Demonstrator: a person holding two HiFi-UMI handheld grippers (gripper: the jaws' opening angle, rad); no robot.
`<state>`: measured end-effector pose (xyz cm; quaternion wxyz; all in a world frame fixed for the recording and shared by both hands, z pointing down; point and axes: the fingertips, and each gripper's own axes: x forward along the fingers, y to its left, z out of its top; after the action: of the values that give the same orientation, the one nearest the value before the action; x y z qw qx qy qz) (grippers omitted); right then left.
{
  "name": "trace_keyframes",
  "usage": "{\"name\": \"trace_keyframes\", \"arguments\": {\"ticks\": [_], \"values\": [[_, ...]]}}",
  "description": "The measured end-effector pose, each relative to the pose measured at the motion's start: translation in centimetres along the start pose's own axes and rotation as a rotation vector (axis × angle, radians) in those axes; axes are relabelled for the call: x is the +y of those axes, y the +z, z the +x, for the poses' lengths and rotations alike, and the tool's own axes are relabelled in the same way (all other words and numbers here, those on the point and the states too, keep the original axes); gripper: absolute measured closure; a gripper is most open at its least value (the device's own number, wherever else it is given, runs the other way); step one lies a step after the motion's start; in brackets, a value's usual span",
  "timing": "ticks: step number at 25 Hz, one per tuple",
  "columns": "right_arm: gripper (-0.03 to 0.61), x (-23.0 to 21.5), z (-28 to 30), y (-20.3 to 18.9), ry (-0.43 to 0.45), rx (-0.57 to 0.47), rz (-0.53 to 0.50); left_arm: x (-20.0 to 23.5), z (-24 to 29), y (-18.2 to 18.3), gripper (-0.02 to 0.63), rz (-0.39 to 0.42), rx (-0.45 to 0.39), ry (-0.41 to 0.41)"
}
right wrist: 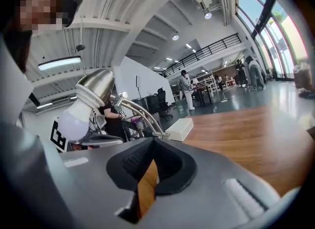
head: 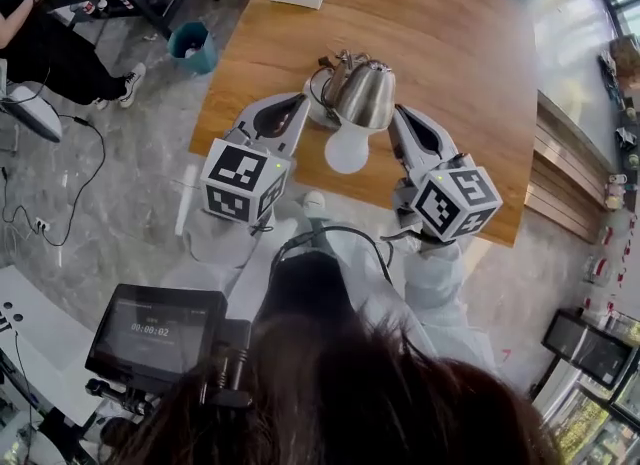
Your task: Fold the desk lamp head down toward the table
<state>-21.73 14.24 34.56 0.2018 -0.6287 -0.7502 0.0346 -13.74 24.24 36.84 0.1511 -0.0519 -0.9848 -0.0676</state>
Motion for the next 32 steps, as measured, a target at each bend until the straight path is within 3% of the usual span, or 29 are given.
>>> {"name": "trace_keyframes", "arguments": {"ticks": [5,8,13,17,20,28,32], "values": [[0.577,-1.0,2.5,-0.5,0.037,0.032,0.052,1.3,2.6,1.3,0.609,0.000,-0.008,-0.066],[0.575,-1.6,5.8,-2.8,0.102,0.077,0.058,2.5,3.8,3.2,0.609,0.043,-0.034,-0.126],[0.546,-3.8,8.9,-5.7,0.112,0.096,-0.043,1.0,5.2,6.4,0.606,0.218,-0.088,-0.224],[0.446,-3.9,10.7,-7.3,0.158,0.137,-0.095,-0.2,5.7,7.1,0.508,0.392,-0.082,-0.275],[0.428,-4.1,11.8,-7.7,0.176,0.136,-0.122,-1.1,6.0,7.3,0.476,0.464,-0.083,-0.319],[0.428,-3.5,13.3,-7.8,0.207,0.098,-0.095,-3.8,5.8,8.3,0.477,0.570,-0.131,-0.397],[0.440,-3.8,13.6,-7.3,0.207,0.091,-0.124,-4.6,5.7,8.2,0.541,0.599,-0.127,-0.408]]}}
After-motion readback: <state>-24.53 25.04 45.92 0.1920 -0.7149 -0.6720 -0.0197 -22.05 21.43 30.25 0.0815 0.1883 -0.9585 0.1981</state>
